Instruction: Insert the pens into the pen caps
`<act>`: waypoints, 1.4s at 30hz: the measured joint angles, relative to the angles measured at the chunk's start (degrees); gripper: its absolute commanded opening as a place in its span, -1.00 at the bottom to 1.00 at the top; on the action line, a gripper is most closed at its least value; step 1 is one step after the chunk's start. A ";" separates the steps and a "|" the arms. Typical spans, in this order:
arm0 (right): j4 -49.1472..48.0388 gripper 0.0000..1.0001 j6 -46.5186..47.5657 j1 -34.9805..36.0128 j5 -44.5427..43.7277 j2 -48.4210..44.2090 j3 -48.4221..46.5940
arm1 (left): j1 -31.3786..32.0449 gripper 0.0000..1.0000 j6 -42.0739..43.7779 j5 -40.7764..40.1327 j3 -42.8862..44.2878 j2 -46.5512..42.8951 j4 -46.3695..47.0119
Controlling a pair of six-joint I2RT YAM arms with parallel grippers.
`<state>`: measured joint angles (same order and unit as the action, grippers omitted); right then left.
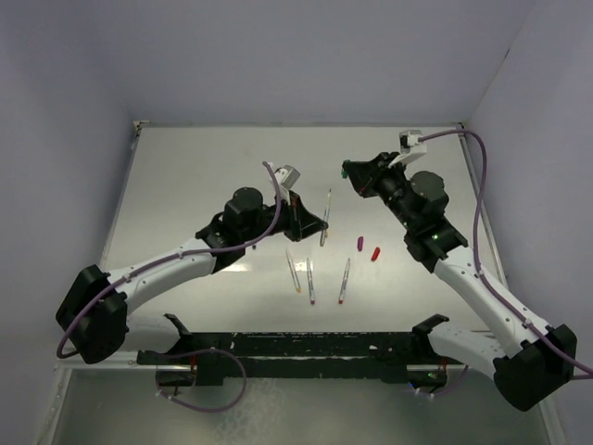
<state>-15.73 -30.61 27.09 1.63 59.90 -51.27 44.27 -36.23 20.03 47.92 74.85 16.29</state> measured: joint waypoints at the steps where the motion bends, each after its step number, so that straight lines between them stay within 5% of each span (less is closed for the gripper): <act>1: -1.11 -1.00 -0.24 0.02 -0.09 -0.52 0.50 | 0.00 -1.00 -0.83 0.66 0.00 0.31 1.53; 13: -10.27 -1.00 -3.65 0.02 -0.37 -3.32 4.87 | 0.00 -1.00 -6.49 4.09 0.44 3.23 9.46; 42: -13.35 -1.00 -6.58 0.02 4.00 -2.93 7.37 | 0.00 -1.00 -6.91 5.33 1.84 4.96 10.93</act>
<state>-29.08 -37.19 27.11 5.63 56.97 -43.90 44.27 -43.13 25.36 49.76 79.81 27.22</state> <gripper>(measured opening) 0.149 0.034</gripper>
